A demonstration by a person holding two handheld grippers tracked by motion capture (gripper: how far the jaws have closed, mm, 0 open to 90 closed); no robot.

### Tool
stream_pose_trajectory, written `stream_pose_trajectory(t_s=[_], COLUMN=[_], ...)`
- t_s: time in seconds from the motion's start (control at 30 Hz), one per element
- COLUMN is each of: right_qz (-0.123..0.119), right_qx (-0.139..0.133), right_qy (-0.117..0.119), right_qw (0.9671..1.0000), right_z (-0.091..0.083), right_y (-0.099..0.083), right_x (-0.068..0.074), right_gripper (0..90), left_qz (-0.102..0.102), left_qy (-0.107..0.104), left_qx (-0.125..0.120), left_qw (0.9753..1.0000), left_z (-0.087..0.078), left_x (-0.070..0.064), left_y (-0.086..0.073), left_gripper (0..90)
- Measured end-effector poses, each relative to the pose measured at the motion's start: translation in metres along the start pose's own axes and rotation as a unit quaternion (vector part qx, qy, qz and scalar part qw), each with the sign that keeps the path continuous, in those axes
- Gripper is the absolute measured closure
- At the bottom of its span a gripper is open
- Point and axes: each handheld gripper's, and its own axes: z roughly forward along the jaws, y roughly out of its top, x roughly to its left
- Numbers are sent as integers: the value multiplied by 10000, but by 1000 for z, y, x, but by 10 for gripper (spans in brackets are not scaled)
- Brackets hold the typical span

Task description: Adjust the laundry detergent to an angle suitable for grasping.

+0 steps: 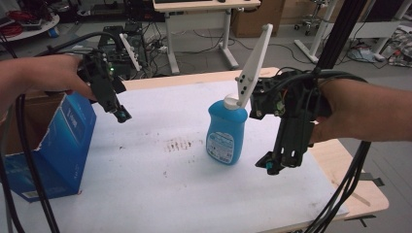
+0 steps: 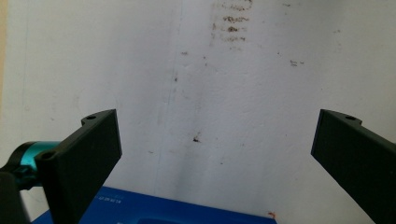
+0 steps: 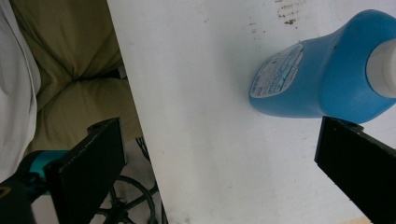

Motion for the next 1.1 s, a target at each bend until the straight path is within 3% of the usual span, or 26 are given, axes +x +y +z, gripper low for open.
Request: stream_pose_trajectory(t_s=[0.53,0.9,1.1], right_qz=[171,961,1355], right_qx=[-40,-56,-193], right_qy=[-157,-464,-577], right_qw=[9997,9943,9889], right_z=[-4,-2,-1], right_y=[-9,-30,-41], right_x=[-1,-15,-20], right_gripper=[11,11,11], left_qz=[-33,-81,-134], left_qy=[48,98,133], left_qx=[-58,-46,-50], left_qw=[10000,9999,9998], left_z=[-1,1,0], left_x=[-4,-8,-12], left_y=[1,-3,-8], left_gripper=[17,17,17])
